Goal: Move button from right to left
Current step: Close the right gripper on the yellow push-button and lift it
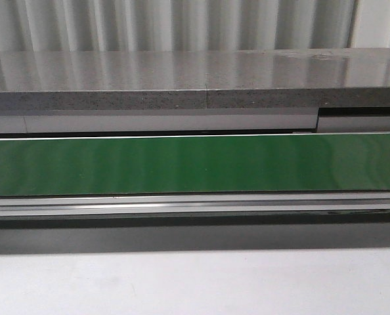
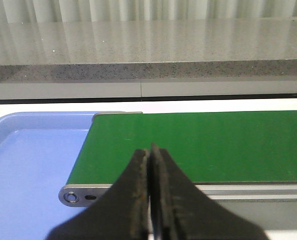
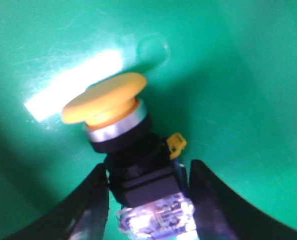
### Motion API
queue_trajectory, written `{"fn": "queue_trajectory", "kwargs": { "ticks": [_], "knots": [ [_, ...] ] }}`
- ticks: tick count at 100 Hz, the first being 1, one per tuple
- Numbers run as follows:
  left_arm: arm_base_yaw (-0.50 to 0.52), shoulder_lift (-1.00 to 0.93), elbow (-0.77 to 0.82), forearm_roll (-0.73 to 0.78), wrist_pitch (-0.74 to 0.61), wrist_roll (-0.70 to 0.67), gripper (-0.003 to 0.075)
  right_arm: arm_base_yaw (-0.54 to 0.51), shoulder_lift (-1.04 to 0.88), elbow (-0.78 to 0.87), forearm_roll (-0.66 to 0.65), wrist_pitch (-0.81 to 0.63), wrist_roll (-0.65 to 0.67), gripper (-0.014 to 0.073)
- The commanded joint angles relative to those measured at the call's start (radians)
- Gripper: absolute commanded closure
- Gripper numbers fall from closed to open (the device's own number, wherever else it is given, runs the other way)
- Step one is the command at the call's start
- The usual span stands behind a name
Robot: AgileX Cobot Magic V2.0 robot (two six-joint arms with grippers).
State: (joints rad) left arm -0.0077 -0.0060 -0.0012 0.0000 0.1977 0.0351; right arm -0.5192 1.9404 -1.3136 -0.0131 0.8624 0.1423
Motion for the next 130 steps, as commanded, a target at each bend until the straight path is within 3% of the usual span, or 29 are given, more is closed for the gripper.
{"fn": "queue_trajectory", "kwargs": {
  "ticks": [1,39,78,85,100,107,116,130],
  "knots": [
    [0.000,-0.033,0.024,-0.009,-0.078,-0.010,0.0740,0.003,-0.102,-0.025,0.013,-0.001,-0.014,0.0461],
    [0.000,-0.033,0.024,-0.009,-0.078,-0.010,0.0740,0.155,-0.321,-0.021,0.041,0.107,-0.014,0.0461],
    [0.000,-0.033,0.024,-0.009,-0.078,-0.010,0.0740,0.296,-0.266,-0.020,0.049,0.136,-0.014,0.0456],
    [0.000,-0.033,0.024,-0.009,-0.078,-0.010,0.0740,0.296,-0.262,-0.020,0.054,0.135,-0.014,0.0392],
    [0.000,-0.033,0.024,-0.009,-0.078,-0.010,0.0740,0.296,-0.261,-0.020,0.060,0.120,-0.014,0.0102],
    [0.000,-0.033,0.024,-0.009,-0.078,-0.010,0.0740,0.296,-0.268,-0.020,0.071,0.097,-0.028,0.0034],
    [0.000,-0.033,0.024,-0.009,-0.078,-0.010,0.0740,0.296,-0.288,-0.020,0.088,0.064,-0.038,0.0048],
    [0.000,-0.033,0.024,-0.009,-0.078,-0.010,0.0740,0.299,-0.341,-0.020,0.098,0.061,-0.101,0.0176]
  ]
}}
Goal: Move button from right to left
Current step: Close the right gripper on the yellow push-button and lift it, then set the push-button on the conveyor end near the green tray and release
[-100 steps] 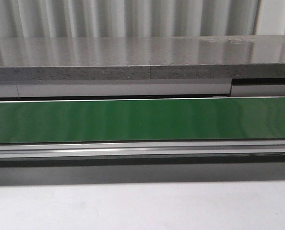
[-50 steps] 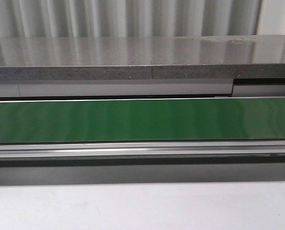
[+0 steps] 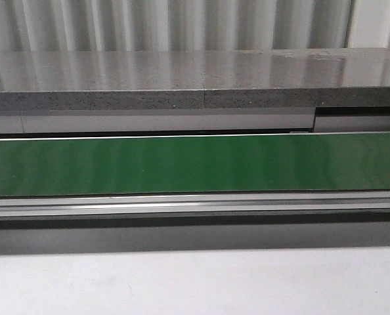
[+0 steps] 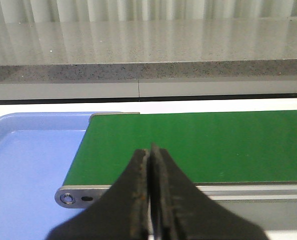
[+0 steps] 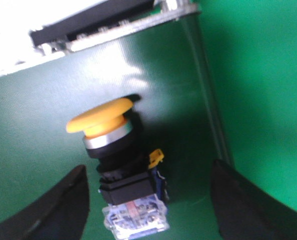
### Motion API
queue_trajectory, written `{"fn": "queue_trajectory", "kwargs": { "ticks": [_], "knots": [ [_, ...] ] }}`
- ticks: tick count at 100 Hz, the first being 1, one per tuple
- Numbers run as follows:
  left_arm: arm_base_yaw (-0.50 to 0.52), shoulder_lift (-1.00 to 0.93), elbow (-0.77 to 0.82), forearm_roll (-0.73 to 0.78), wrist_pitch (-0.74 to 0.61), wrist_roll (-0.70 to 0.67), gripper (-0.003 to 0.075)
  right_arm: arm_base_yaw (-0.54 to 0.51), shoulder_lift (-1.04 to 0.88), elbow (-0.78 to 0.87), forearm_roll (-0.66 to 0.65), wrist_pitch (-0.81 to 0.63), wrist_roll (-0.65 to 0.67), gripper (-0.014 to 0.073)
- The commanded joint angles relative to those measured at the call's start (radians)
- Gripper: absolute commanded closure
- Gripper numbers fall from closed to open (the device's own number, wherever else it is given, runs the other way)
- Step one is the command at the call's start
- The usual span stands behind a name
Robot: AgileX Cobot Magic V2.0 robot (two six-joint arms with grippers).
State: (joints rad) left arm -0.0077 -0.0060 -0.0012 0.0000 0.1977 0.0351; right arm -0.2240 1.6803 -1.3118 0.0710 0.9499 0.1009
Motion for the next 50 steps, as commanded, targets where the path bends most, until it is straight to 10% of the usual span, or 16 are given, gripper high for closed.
{"fn": "queue_trajectory", "kwargs": {
  "ticks": [1,24,50],
  "knots": [
    [0.000,-0.033,0.024,-0.009,-0.078,-0.010,0.0740,0.006,-0.087,-0.022,0.014,-0.027,-0.064,0.0196],
    [0.000,-0.033,0.024,-0.009,-0.078,-0.010,0.0740,0.065,-0.164,-0.021,0.020,-0.022,-0.148,0.0663],
    [0.000,-0.033,0.024,-0.009,-0.078,-0.010,0.0740,0.140,-0.285,0.086,0.020,-0.078,-0.200,0.0662]
  ]
}}
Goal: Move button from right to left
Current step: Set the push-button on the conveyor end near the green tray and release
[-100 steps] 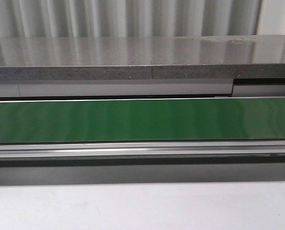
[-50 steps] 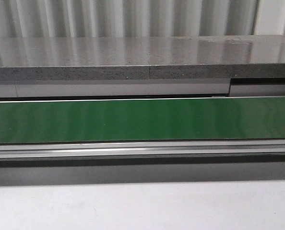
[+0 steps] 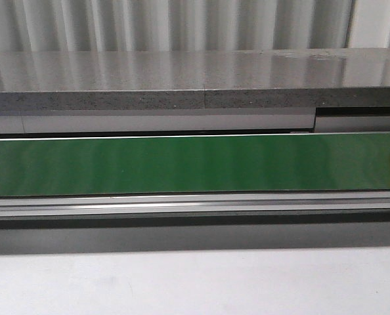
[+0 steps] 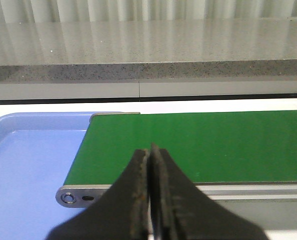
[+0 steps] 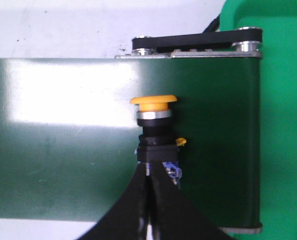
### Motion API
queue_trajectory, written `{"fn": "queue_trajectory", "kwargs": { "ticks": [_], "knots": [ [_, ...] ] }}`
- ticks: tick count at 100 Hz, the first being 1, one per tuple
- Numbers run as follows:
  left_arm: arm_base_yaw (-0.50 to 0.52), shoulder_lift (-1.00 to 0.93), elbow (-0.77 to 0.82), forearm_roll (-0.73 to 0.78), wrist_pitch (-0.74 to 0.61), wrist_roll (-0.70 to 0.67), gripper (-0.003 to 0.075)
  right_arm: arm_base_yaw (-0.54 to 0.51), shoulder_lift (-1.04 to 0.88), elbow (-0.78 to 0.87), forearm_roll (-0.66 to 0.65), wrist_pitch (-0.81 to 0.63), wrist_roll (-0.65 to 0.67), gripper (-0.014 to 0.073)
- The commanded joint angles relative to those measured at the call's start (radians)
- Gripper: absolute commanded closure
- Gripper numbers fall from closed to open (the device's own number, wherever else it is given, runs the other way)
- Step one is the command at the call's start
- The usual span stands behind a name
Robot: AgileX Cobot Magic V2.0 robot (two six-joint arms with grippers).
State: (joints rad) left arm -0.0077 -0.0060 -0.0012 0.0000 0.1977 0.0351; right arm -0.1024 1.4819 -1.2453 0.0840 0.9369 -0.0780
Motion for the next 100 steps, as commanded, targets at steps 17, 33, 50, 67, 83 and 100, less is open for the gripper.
{"fn": "queue_trajectory", "kwargs": {
  "ticks": [17,33,50,67,83,100],
  "knots": [
    [0.000,-0.033,0.024,-0.009,-0.078,-0.010,0.0740,0.064,-0.234,0.171,0.011,-0.186,-0.021,0.0662],
    [0.000,-0.033,0.024,-0.009,-0.078,-0.010,0.0740,0.098,-0.406,0.313,0.011,-0.272,-0.021,0.0662],
    [0.000,-0.033,0.024,-0.009,-0.078,-0.010,0.0740,0.101,-0.592,0.429,0.016,-0.311,-0.021,0.0662],
    [0.000,-0.033,0.024,-0.009,-0.078,-0.010,0.0740,0.101,-0.800,0.531,0.016,-0.389,-0.020,0.0662],
    [0.000,-0.033,0.024,-0.009,-0.078,-0.010,0.0740,0.101,-0.981,0.620,0.021,-0.425,-0.020,0.0662],
    [0.000,-0.033,0.024,-0.009,-0.078,-0.010,0.0740,0.100,-1.136,0.702,0.022,-0.435,-0.020,0.0662]
  ]
}}
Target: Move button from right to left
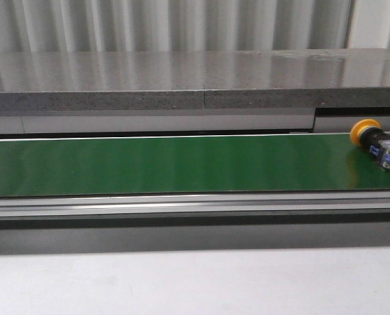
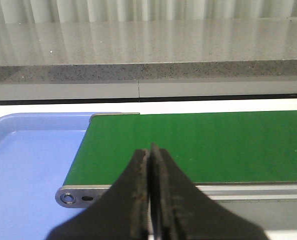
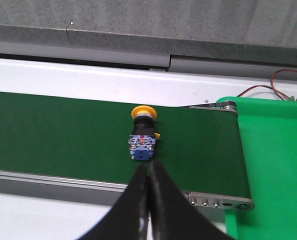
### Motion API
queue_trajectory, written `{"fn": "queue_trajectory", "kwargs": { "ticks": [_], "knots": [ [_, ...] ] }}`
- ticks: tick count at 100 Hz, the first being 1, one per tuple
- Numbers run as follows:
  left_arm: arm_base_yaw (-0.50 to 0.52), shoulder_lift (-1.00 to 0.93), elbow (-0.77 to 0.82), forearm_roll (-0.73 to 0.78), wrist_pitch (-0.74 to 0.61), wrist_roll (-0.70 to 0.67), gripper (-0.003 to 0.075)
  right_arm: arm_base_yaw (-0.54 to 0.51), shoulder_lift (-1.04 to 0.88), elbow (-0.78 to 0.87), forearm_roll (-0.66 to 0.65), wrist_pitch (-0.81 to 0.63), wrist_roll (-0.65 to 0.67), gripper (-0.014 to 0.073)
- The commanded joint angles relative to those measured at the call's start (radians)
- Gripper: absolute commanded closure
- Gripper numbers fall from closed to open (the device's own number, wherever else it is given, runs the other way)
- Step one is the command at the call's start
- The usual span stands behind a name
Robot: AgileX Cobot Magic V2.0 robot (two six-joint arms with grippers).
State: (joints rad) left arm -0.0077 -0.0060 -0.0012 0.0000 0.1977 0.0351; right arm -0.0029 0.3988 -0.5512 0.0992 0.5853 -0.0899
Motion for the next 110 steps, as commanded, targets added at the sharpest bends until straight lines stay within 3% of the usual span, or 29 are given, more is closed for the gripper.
{"fn": "queue_trajectory", "kwargs": {
  "ticks": [1,68,110],
  "knots": [
    [0.000,-0.033,0.024,-0.009,-0.078,-0.010,0.0740,0.001,-0.058,0.011,0.007,-0.083,-0.008,0.0662],
    [0.000,-0.033,0.013,0.034,-0.120,-0.008,0.0740,0.001,-0.139,0.081,0.010,-0.089,-0.008,0.0662],
    [0.000,0.065,-0.126,0.053,-0.090,-0.006,0.0740,0.001,-0.139,0.081,0.010,-0.089,-0.008,0.0662]
  ]
}}
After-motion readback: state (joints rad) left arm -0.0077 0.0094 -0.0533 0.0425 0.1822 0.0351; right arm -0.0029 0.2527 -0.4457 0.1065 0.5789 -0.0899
